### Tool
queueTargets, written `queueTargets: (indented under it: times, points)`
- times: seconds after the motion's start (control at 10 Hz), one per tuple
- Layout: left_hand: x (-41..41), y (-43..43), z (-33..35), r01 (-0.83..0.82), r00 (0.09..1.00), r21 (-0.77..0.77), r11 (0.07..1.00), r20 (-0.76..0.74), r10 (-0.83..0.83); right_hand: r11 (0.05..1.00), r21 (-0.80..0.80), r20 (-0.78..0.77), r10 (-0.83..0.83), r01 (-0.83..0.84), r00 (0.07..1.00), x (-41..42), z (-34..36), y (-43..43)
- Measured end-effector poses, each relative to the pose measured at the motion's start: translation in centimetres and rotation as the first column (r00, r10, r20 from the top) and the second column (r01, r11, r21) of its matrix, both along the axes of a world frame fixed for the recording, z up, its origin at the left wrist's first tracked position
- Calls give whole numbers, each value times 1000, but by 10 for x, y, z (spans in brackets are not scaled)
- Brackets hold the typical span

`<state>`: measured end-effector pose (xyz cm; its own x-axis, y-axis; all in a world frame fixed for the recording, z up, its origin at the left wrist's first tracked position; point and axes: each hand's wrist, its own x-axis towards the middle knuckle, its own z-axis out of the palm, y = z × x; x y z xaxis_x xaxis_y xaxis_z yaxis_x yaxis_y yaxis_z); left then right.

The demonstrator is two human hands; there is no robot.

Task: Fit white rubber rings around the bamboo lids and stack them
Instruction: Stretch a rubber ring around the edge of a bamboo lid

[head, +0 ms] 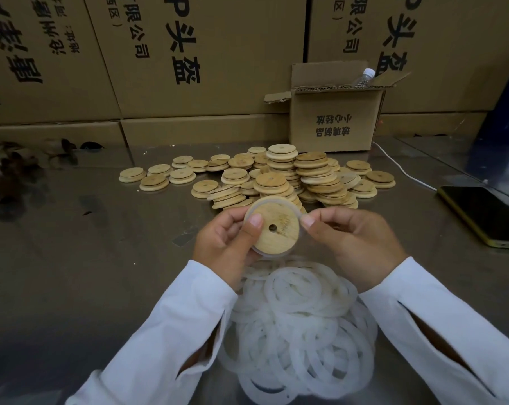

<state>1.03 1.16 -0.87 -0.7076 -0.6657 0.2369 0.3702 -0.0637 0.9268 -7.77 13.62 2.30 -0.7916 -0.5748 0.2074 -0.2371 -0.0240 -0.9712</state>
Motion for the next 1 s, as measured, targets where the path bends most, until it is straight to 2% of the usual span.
queueTargets:
  times: [0.1,0.5,1.0]
  points:
    - [-1,0,-1,23,1000,48,999,2,-23,1000,-8,49,28,-27,998,0,0,-1]
    - [1,0,0,-50,999,-18,999,2,50,998,56,100,15,-21,995,5,2,0]
    - [0,1,-2,-147,987,-80,986,50,151,989,140,45,32,-39,998,8,1,-1]
